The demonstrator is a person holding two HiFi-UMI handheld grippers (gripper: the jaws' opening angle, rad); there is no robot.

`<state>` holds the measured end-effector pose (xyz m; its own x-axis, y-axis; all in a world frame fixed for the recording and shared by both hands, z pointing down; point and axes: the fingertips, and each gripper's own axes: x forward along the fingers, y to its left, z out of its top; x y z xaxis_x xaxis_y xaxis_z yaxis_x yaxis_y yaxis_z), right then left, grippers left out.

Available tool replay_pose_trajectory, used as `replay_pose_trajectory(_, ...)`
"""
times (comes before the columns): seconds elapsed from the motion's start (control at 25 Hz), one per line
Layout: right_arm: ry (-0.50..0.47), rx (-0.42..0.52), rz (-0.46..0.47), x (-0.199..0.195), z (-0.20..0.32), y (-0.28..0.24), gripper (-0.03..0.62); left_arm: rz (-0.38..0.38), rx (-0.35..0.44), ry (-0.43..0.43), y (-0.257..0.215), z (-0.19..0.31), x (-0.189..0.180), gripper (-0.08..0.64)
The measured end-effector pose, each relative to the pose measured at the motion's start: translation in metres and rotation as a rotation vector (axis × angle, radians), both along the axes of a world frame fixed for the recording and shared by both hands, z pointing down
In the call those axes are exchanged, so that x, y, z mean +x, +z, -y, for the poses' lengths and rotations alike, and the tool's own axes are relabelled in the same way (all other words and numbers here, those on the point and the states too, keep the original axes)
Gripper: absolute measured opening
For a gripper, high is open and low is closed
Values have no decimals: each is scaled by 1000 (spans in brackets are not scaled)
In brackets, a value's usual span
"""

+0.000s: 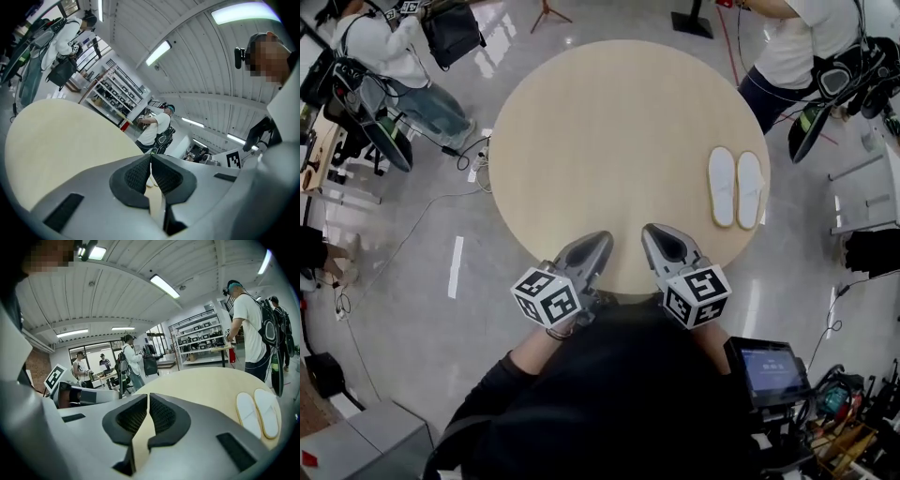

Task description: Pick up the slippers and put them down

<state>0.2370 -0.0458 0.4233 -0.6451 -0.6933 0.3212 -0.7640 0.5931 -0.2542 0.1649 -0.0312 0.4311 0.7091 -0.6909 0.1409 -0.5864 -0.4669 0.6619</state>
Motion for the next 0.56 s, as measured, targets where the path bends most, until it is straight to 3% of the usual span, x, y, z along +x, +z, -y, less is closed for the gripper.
replay_pose_trajectory(0.32,-26,0,-30,-18,10,3,29,-15,2,-31,3,11,-20,25)
replay_pose_trajectory(0.56,-10,-7,-88,8,-12,12,29,-35,-51,12,20,-5,13,25)
